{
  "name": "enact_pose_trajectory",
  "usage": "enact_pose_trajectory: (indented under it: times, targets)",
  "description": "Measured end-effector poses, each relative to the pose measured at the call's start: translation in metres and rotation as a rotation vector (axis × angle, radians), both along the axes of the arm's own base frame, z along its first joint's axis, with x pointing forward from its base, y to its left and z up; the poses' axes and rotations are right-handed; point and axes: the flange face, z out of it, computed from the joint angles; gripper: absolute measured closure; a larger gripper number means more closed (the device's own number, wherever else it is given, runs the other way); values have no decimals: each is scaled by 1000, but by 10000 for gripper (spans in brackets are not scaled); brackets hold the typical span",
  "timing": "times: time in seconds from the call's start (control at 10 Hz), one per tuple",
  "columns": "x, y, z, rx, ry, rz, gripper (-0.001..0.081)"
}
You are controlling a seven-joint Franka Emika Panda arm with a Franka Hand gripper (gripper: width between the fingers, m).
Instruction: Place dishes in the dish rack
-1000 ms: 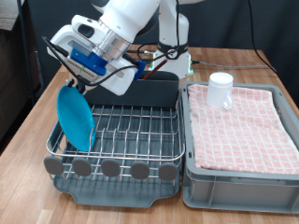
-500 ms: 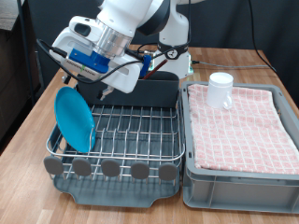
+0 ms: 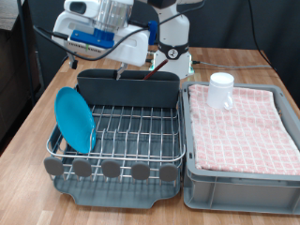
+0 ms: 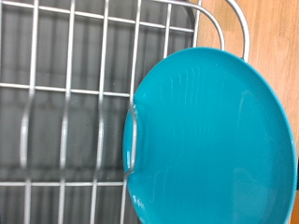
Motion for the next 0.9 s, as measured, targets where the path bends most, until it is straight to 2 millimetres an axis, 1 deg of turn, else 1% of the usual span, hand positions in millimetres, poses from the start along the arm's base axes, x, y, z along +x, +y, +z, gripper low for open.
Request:
enact_pose_trajectory:
  times: [0.3, 0.4, 0.6, 0.9]
  targets:
    - [0, 13, 44, 36, 17, -2, 4]
    - [1, 23, 55, 41, 23, 11, 4]
    - [1, 56, 69, 50, 40, 42, 4]
    - [-1, 109, 81, 63, 35, 39, 4]
